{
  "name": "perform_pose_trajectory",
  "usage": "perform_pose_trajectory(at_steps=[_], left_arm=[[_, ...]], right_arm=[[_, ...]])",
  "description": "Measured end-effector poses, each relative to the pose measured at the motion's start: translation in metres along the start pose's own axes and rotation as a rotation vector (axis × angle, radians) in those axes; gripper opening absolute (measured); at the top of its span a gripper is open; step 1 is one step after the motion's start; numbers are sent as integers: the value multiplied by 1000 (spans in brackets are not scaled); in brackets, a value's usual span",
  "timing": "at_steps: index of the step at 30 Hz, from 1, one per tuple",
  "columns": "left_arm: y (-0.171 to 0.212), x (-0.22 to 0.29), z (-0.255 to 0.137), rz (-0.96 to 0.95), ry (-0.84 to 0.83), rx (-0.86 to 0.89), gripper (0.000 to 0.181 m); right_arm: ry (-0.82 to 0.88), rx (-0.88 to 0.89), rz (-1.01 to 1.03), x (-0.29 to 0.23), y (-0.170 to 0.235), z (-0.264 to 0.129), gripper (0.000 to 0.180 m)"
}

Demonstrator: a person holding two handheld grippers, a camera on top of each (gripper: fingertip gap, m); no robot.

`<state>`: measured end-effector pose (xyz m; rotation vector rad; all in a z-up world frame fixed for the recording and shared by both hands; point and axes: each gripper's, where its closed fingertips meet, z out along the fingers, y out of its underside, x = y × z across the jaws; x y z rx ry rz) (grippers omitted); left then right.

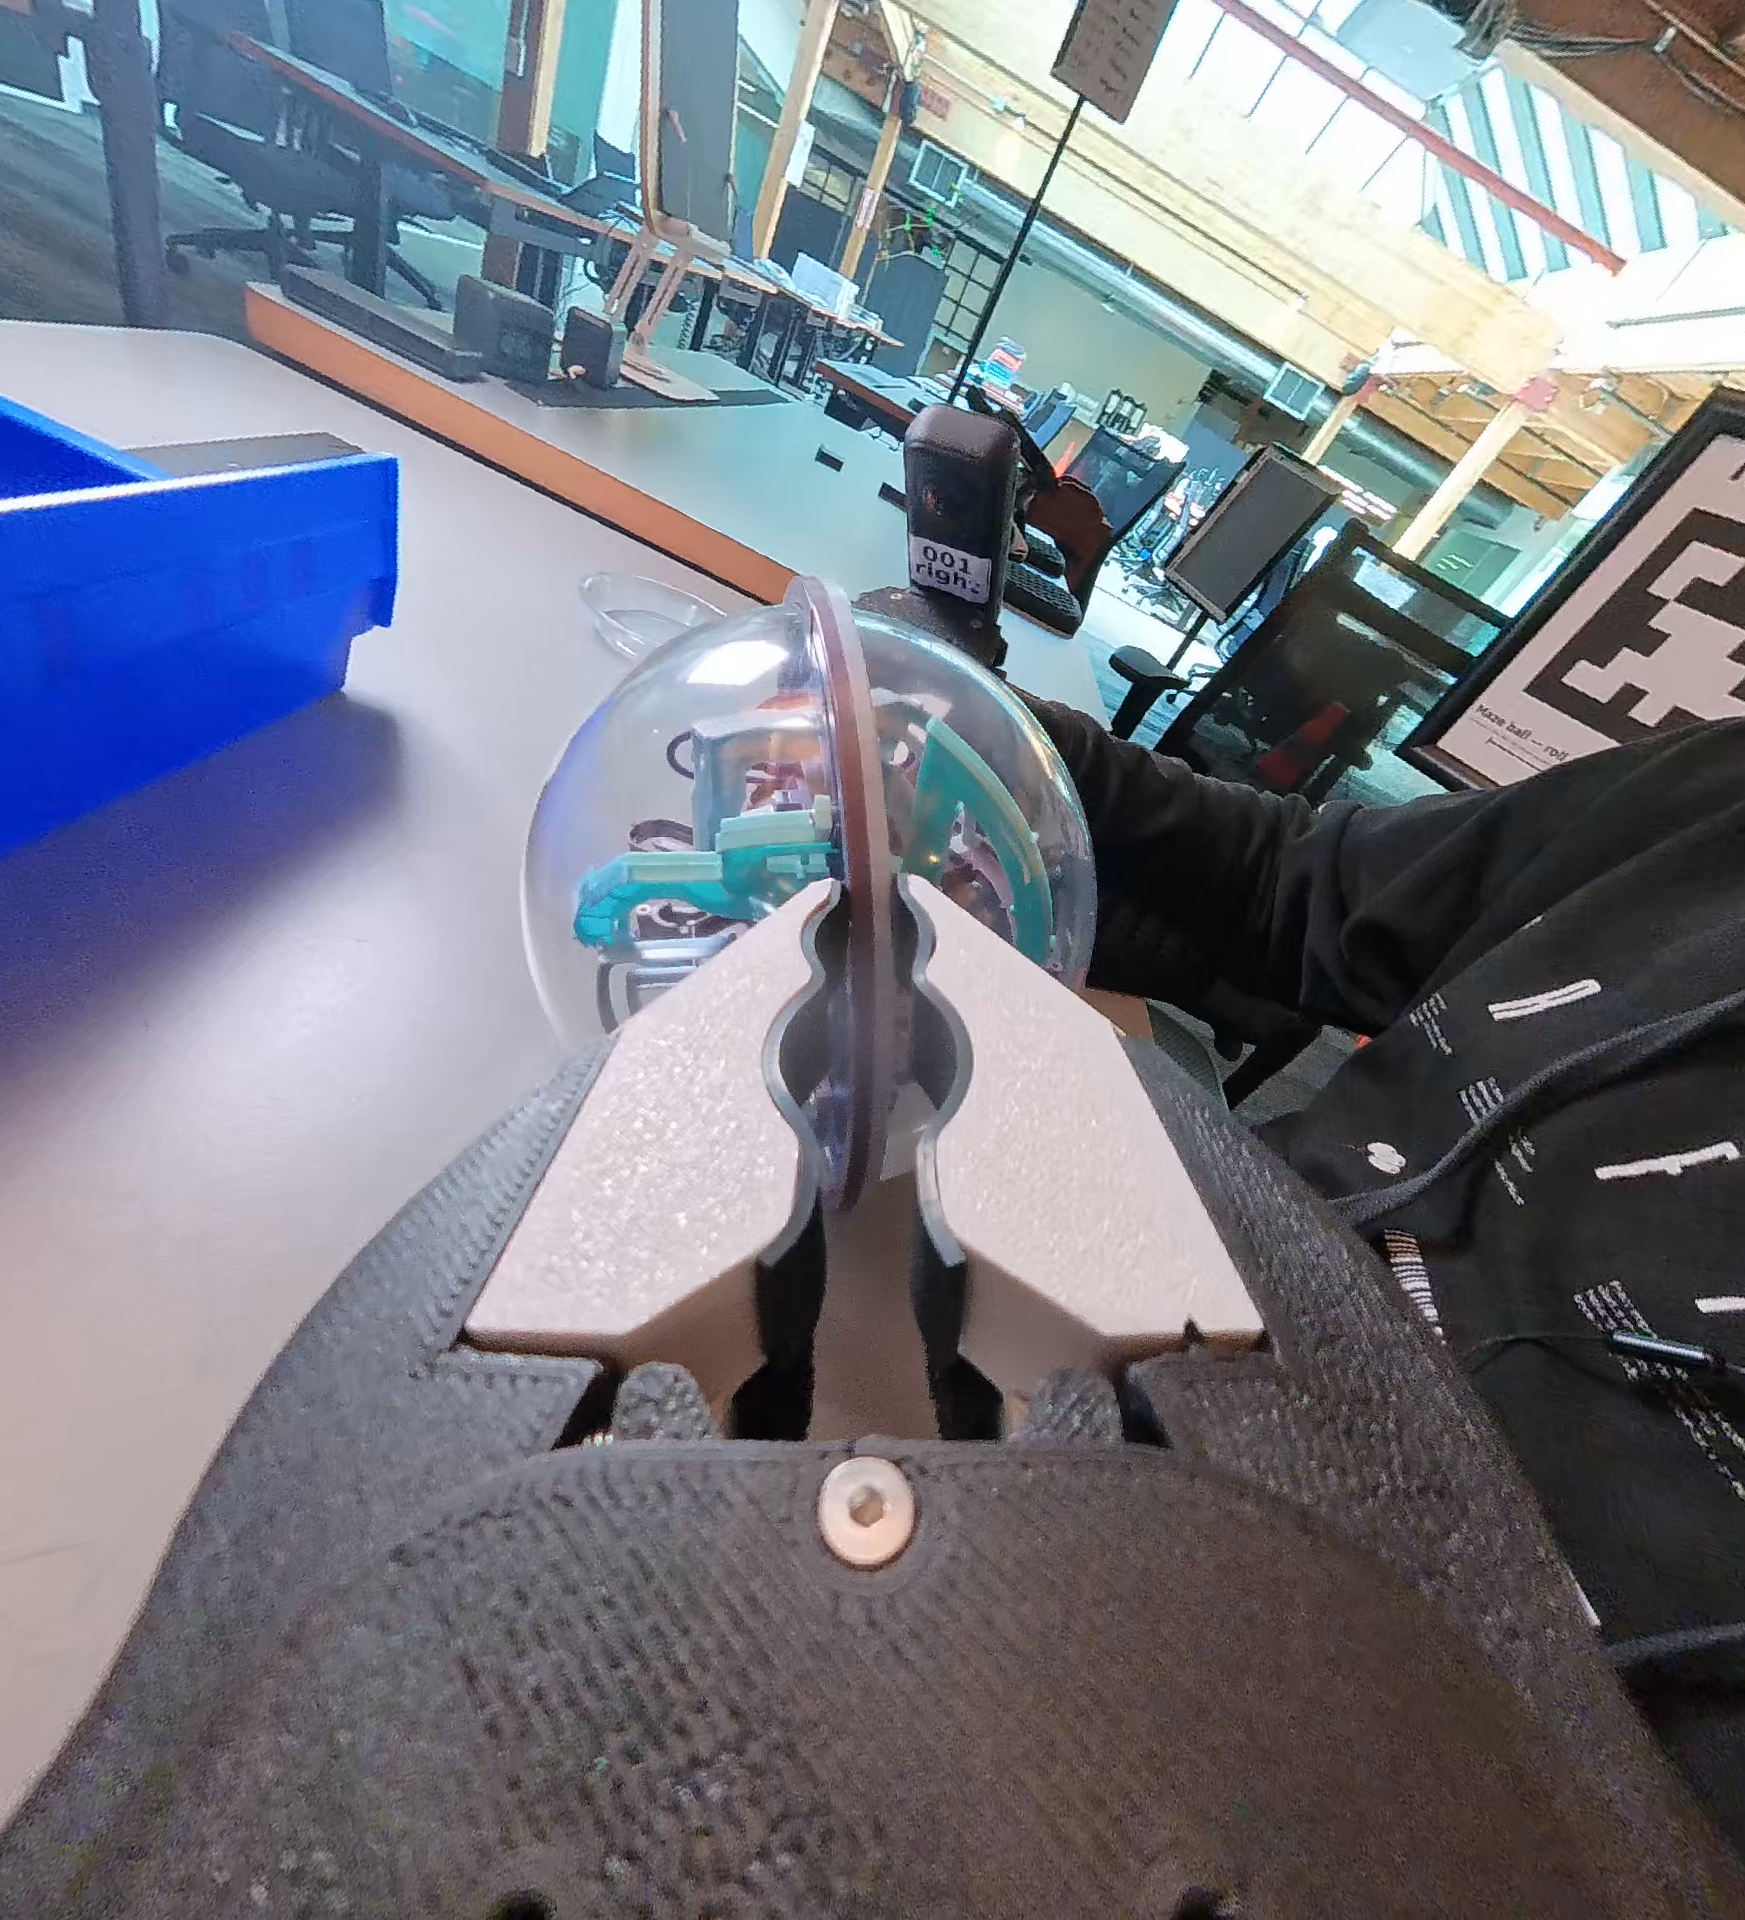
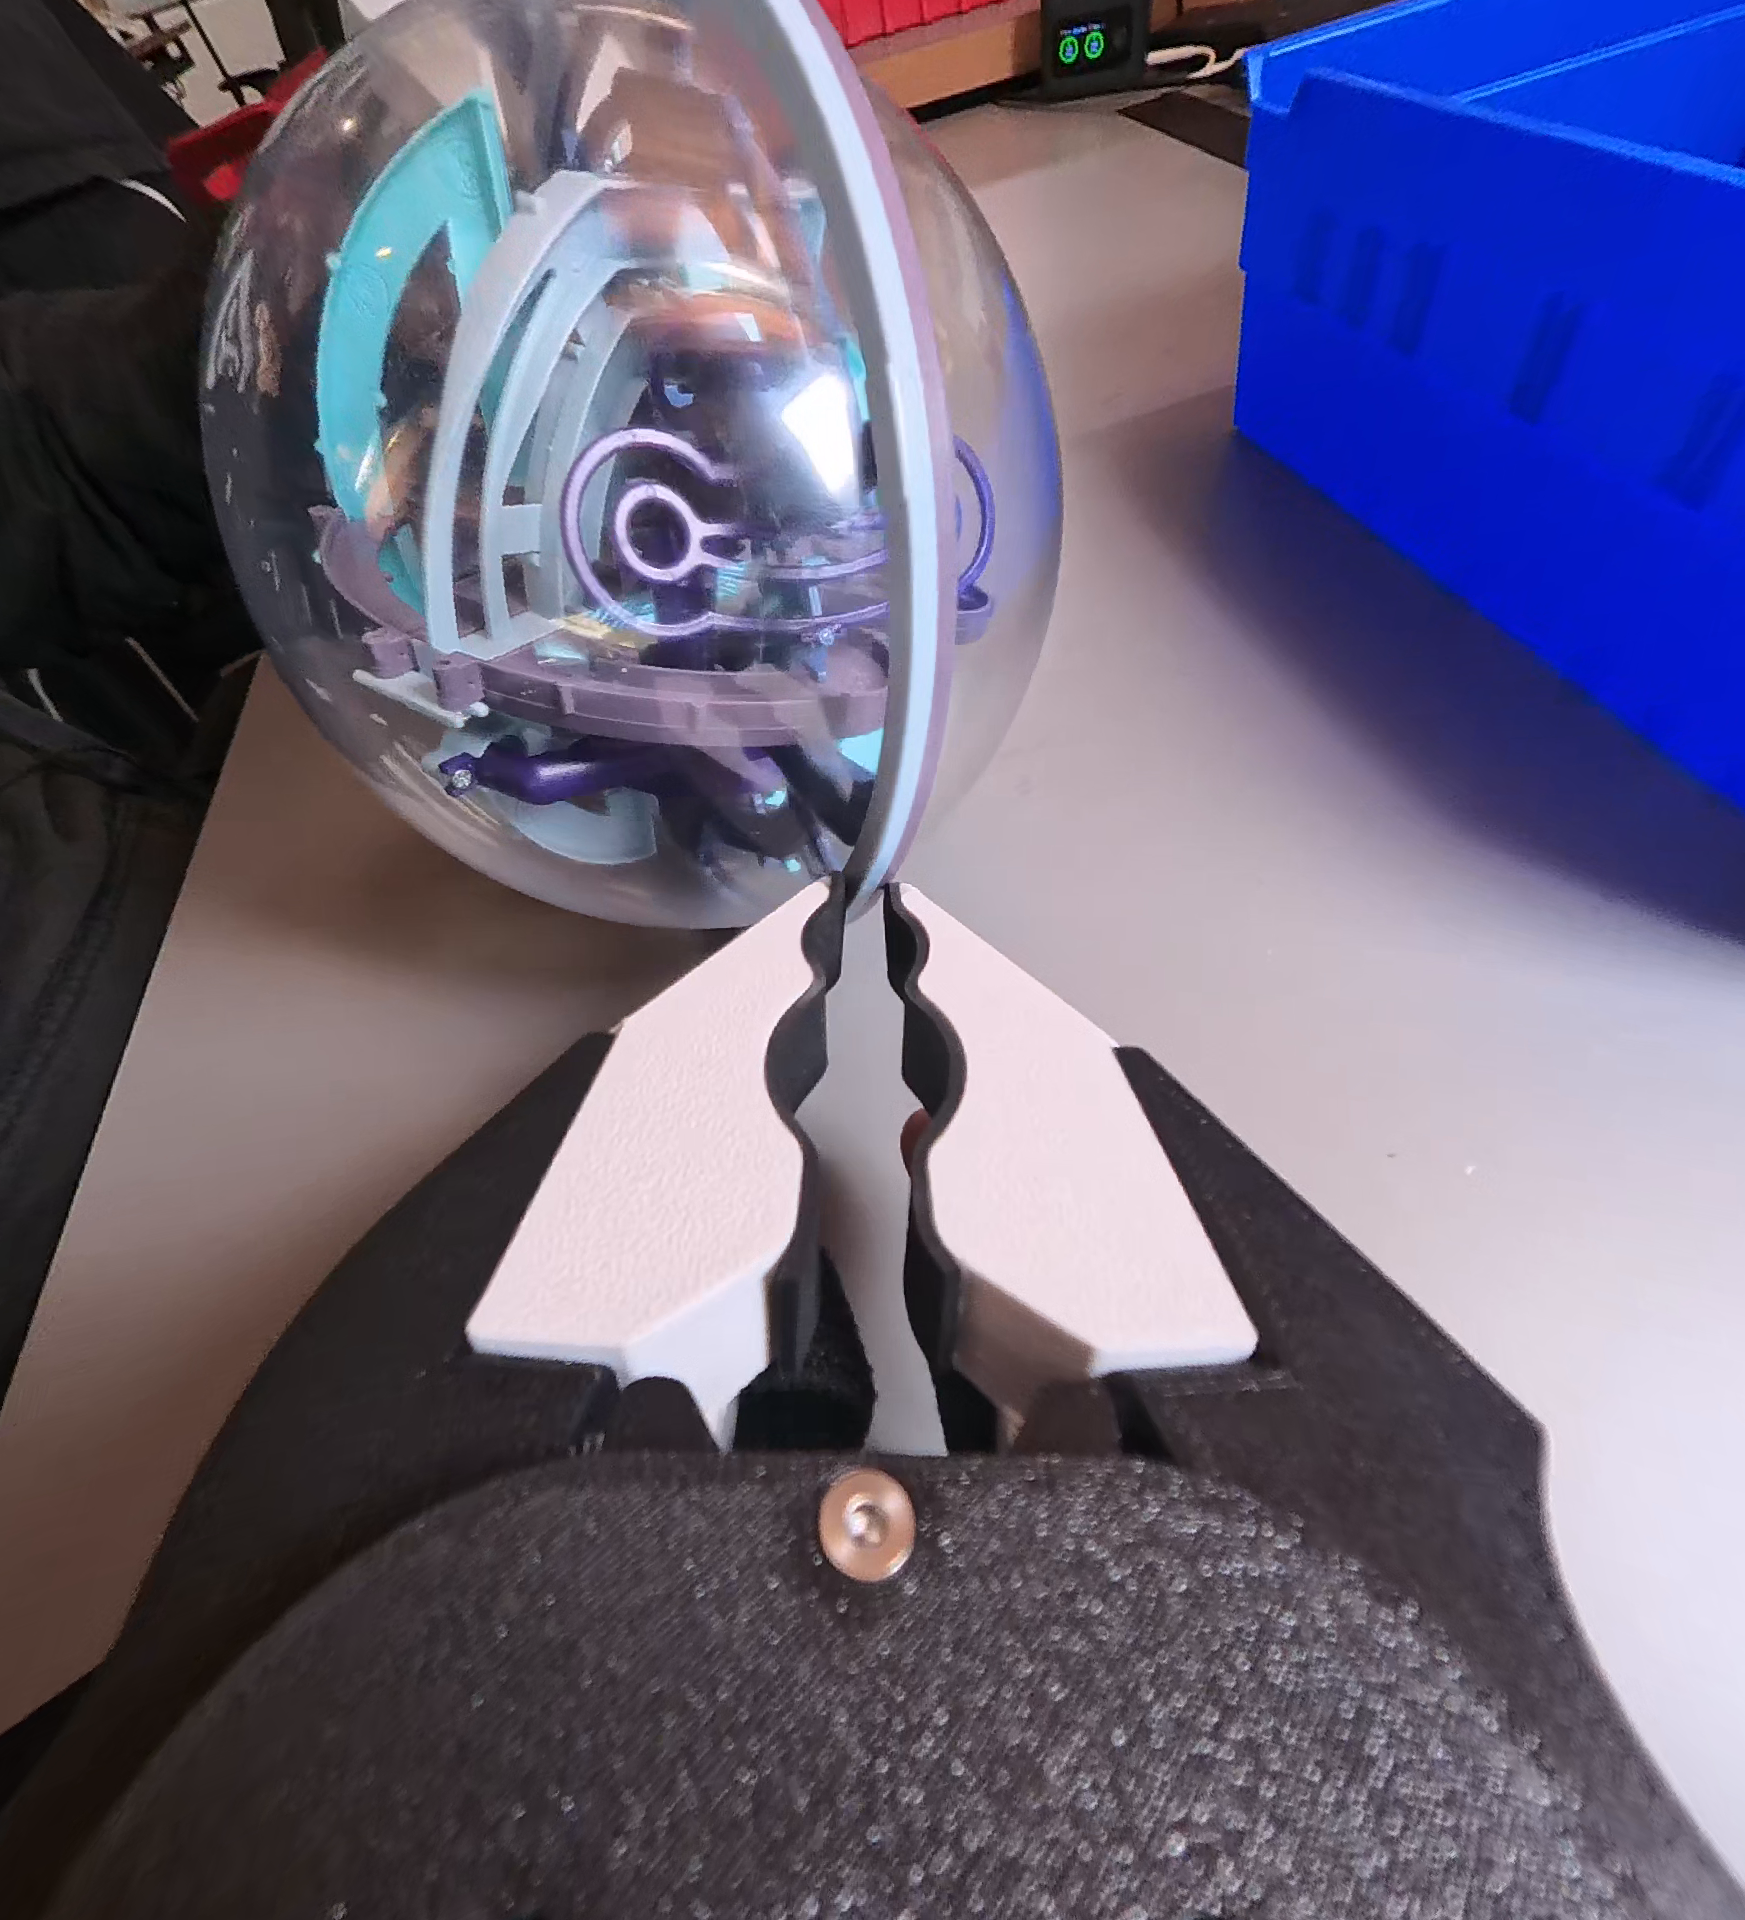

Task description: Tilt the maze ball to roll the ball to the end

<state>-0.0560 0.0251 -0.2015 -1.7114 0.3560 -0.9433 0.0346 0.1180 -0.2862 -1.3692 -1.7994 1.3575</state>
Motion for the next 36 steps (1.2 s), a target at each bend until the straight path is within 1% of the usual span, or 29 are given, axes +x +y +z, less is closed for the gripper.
perform_pose_trajectory(at_steps=[3,5,8,11,14,16,18,20,22,27,30,32,36], left_arm=[[-2,-3,0,-17,-39,3,6],[-5,-4,-1,-27,-55,8,6],[-8,-6,-2,-48,-70,13,6],[-12,-8,-2,-62,-86,16,6],[-13,-9,0,-56,-92,3,6],[-14,-9,2,-30,-94,-25,6],[-15,-7,5,-11,-84,-60,6],[-15,-5,8,7,-72,-98,6],[-16,-3,11,25,-64,-125,6],[-18,-3,17,21,-46,-139,6],[-15,-5,18,12,-28,-141,6],[-14,-5,17,13,-20,-141,6],[-13,-3,16,38,4,-159,6]], right_arm=[[33,25,-6,5,-6,-2,3],[64,59,-21,8,-15,-11,5],[143,95,-101,11,-28,-25,12],[178,107,-230,-6,-44,-29,29],[138,113,-317,-32,-59,-23,58],[119,104,-343,-41,-71,-19,67],[109,110,-364,-40,-87,-19,65],[86,122,-365,-34,-103,-20,53],[57,110,-356,-24,-115,-18,48],[-110,13,-296,-19,-124,2,47],[-162,-53,-271,-14,-121,15,46],[-221,-66,-228,-15,-120,20,42],[-331,-88,-154,-18,-117,22,42]])
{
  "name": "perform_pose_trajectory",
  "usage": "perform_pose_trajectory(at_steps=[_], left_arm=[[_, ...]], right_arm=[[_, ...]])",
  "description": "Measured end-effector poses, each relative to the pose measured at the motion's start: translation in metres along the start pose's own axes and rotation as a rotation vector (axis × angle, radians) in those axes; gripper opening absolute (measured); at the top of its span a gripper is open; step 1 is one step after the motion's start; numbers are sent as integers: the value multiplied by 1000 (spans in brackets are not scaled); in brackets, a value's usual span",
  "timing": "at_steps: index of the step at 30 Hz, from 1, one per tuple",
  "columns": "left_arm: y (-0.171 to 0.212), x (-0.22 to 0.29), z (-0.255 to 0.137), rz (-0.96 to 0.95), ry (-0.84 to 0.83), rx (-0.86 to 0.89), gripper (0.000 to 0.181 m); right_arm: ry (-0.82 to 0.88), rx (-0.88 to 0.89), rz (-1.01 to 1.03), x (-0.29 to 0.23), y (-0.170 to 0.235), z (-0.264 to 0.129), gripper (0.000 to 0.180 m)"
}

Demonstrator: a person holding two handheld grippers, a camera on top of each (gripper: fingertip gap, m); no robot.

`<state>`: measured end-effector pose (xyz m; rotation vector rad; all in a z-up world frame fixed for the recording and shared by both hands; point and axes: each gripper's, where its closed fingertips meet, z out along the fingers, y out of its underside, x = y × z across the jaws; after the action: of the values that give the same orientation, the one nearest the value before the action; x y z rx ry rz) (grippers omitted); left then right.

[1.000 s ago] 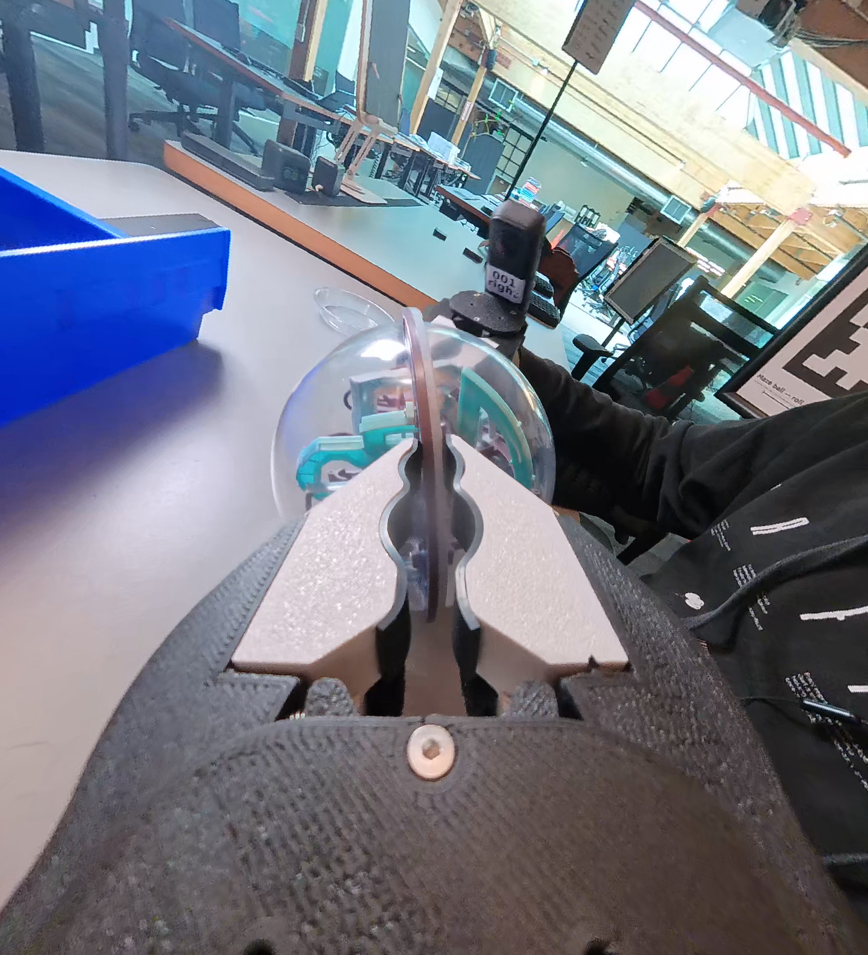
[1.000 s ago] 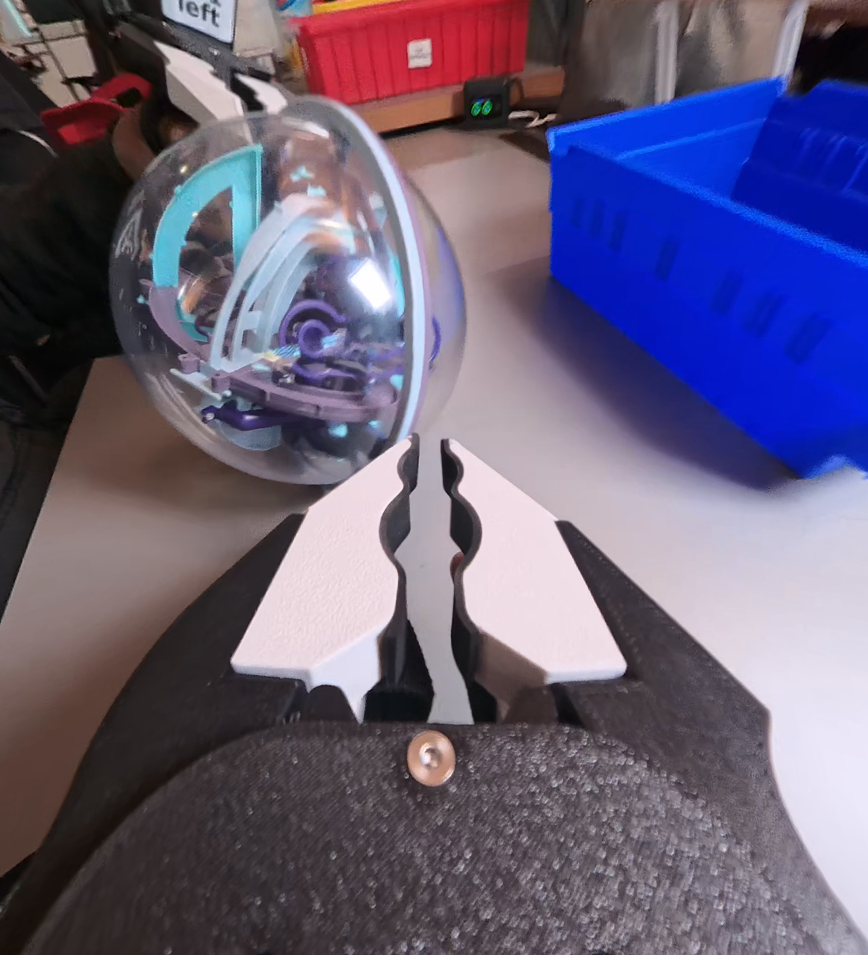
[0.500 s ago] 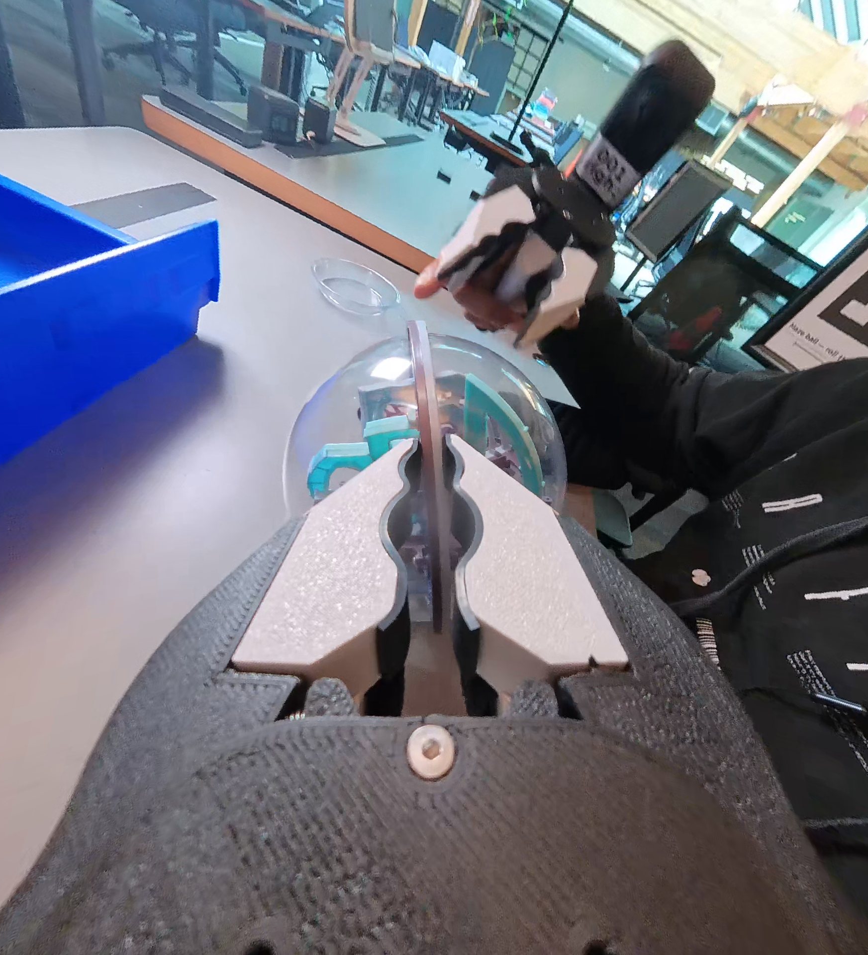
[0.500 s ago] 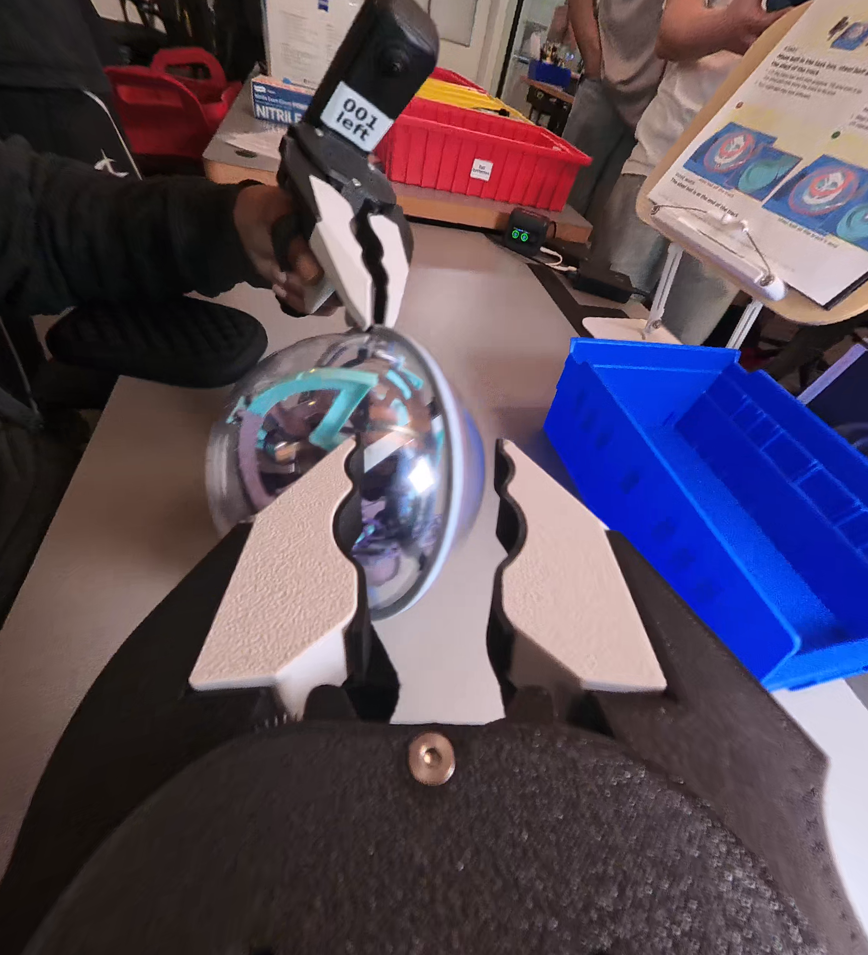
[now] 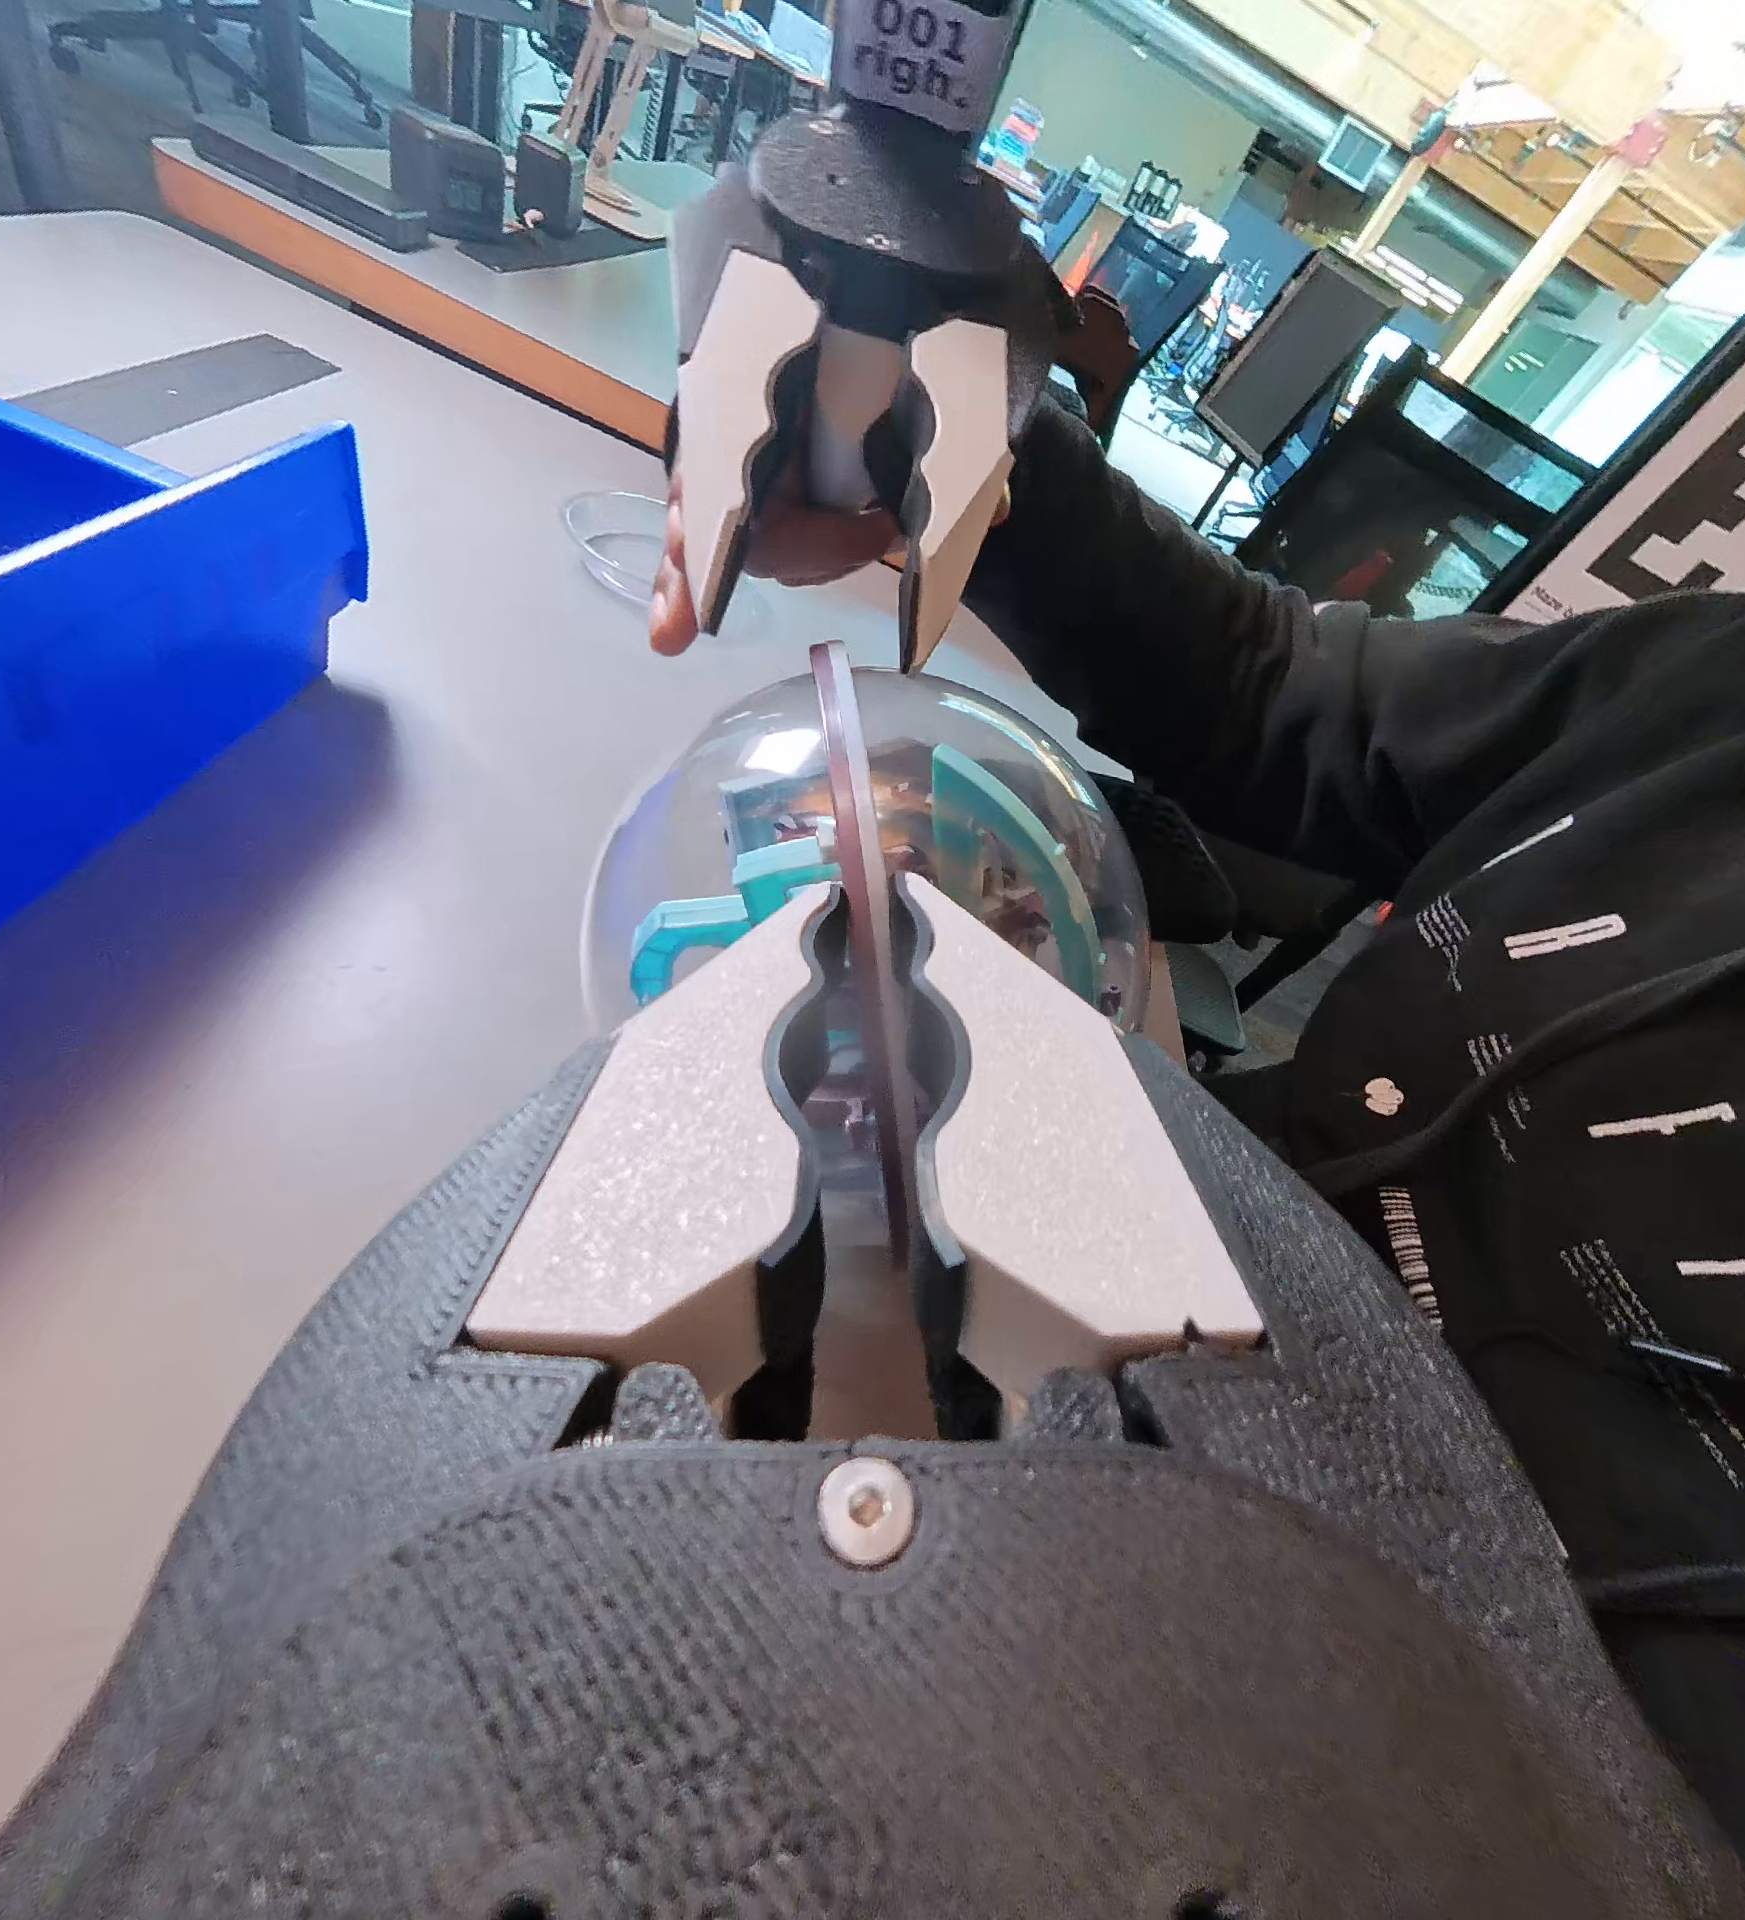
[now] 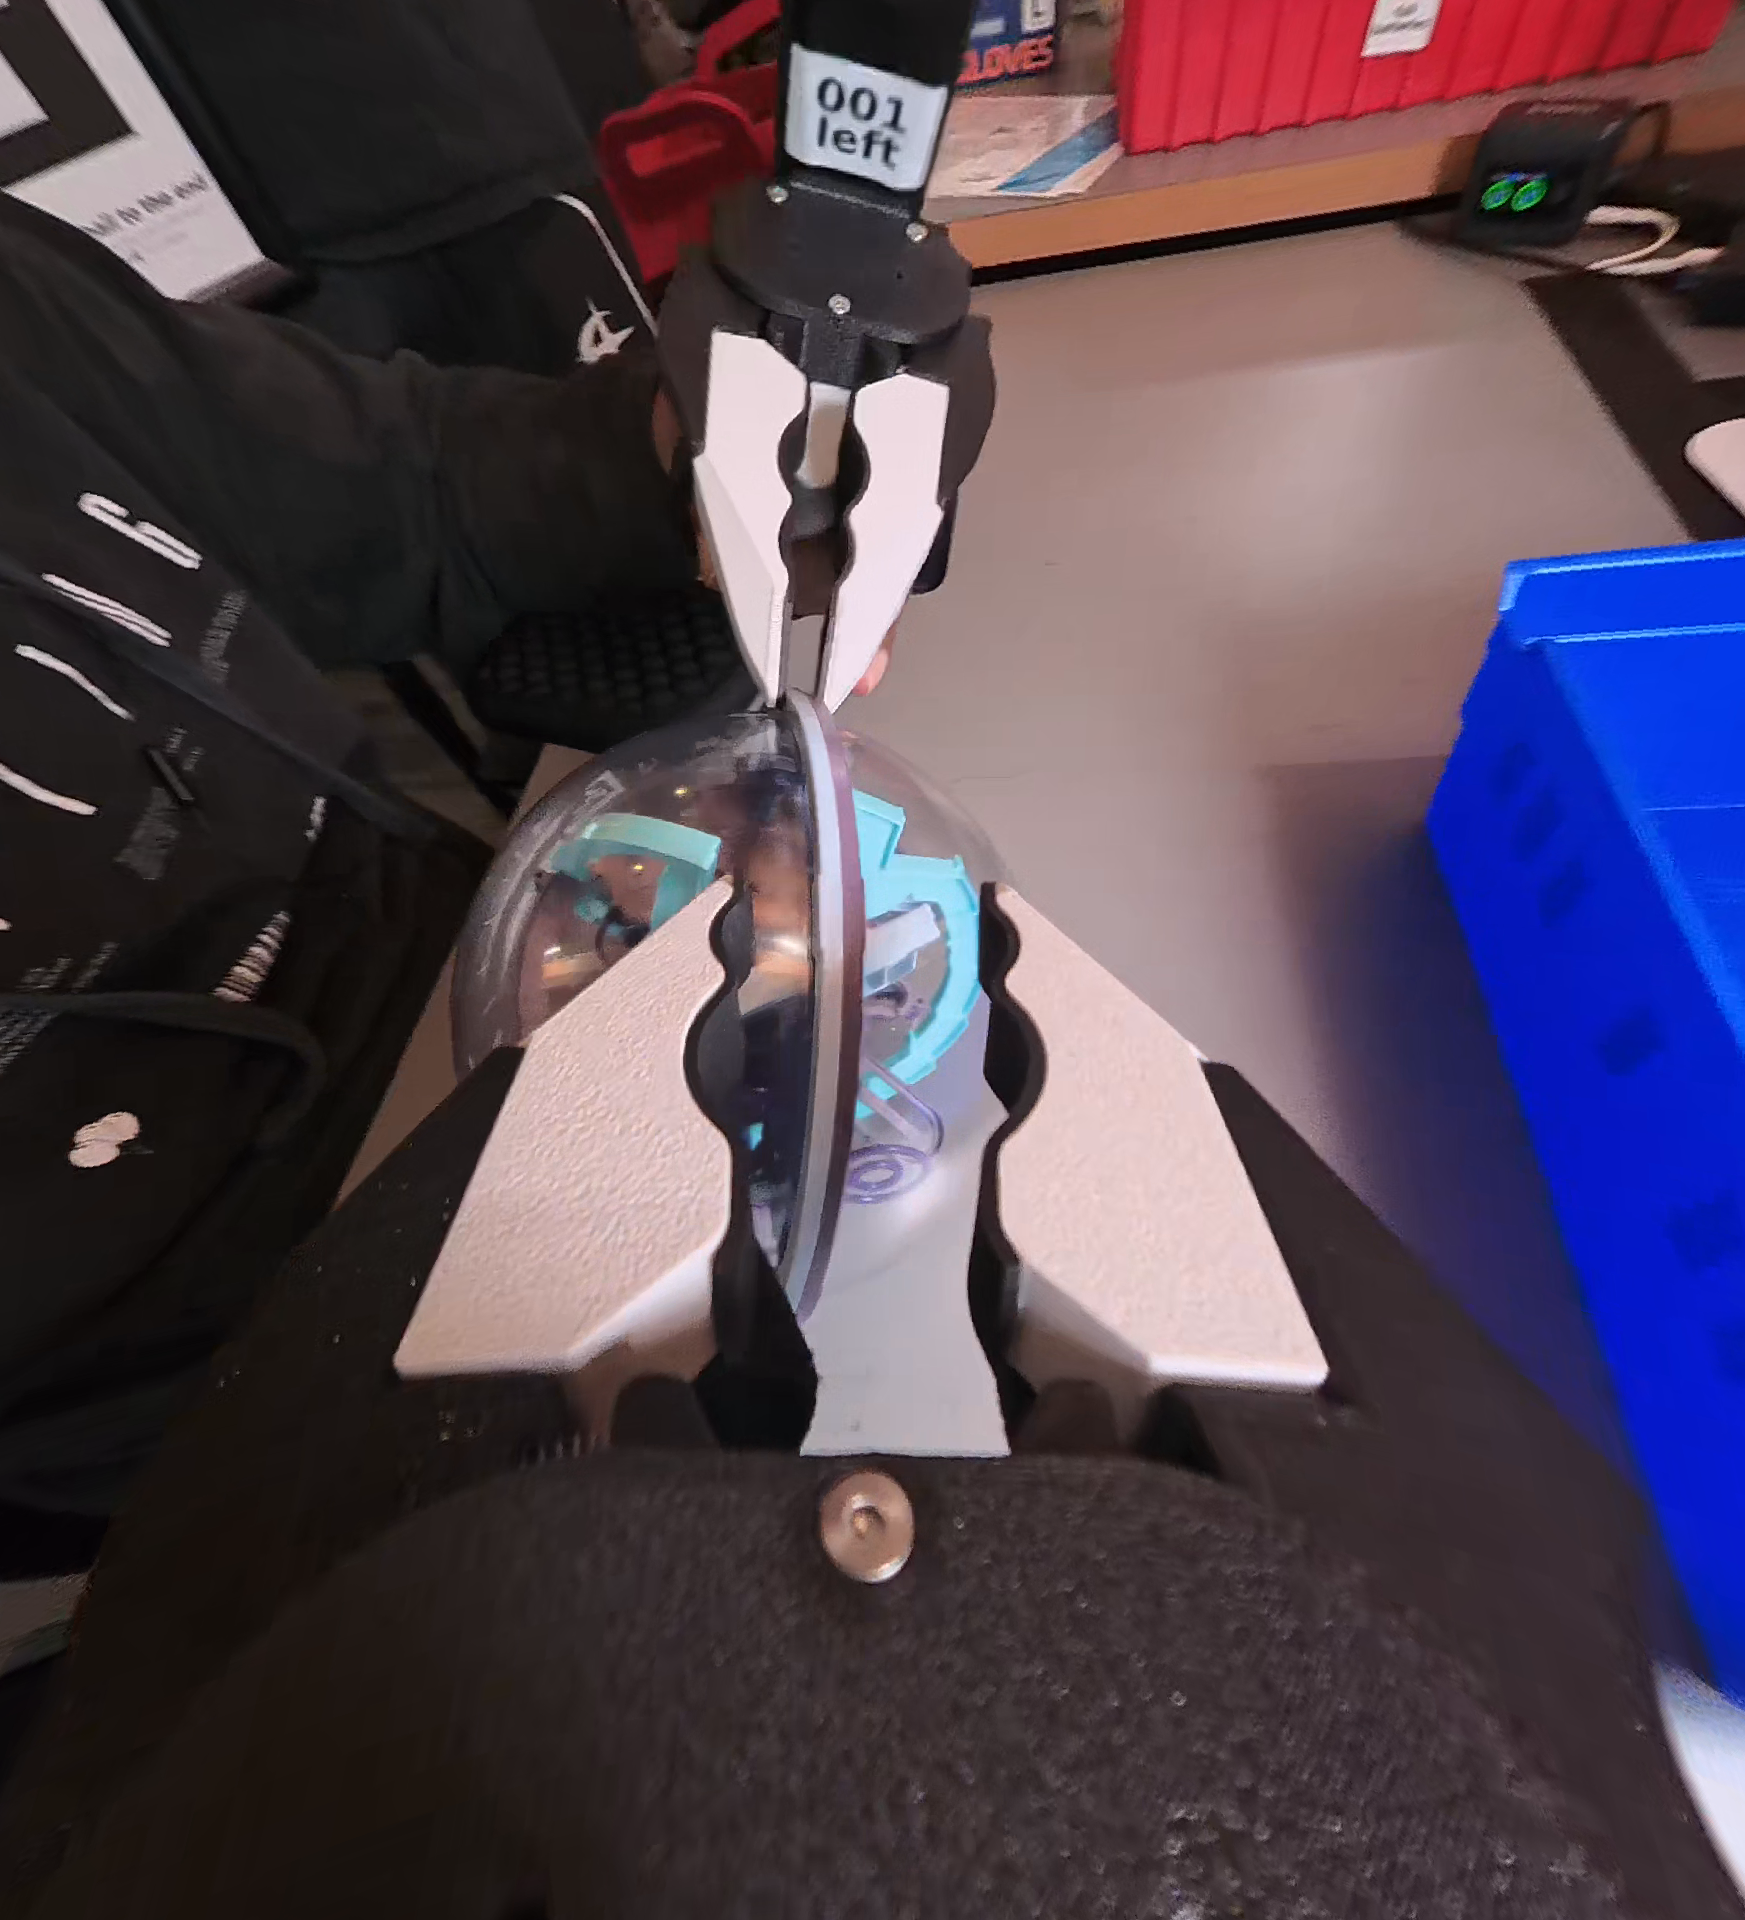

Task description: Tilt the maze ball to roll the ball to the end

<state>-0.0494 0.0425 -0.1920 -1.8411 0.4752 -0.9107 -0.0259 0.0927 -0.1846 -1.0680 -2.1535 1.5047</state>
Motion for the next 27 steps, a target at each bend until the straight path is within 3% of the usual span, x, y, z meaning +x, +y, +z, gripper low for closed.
perform_pose_trajectory(at_steps=[4,9,21,27], left_arm=[[1,3,1,12,34,-36,6],[-2,3,4,9,51,-35,7],[-6,2,-3,-14,71,25,7],[-2,4,-19,5,79,72,31]], right_arm=[[-135,-9,82,-7,5,3,44],[-225,10,102,-13,5,6,8],[-205,32,27,-15,9,11,6],[-188,68,9,-17,9,9,5]])
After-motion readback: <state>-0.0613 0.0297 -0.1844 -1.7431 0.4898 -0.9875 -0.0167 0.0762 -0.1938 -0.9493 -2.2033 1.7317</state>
